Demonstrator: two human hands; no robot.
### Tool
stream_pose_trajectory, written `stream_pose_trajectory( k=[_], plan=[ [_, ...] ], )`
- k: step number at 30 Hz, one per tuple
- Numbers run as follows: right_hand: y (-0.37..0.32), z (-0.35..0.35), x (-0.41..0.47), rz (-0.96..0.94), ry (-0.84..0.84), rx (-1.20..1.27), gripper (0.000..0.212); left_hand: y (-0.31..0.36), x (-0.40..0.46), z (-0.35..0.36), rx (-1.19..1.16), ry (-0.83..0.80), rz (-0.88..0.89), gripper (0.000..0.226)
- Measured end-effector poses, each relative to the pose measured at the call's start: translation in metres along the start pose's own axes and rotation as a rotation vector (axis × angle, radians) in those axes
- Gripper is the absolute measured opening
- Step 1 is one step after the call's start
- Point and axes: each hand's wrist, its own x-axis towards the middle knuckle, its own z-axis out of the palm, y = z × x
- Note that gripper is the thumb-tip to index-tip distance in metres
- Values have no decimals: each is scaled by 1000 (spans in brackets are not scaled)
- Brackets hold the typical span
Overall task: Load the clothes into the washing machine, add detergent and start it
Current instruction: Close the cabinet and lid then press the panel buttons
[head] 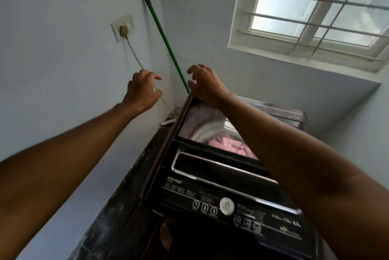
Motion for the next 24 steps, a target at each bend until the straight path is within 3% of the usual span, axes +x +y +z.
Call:
stream_pose_trajectory(
  k=[14, 24],
  plan=[
    [-31, 66, 198, -98, 39, 86, 36, -120, 132, -38, 17, 167, -59, 25],
    [-35, 102, 295, -58, -40, 144, 40, -172, 210, -39, 174, 97, -80, 35]
  ],
)
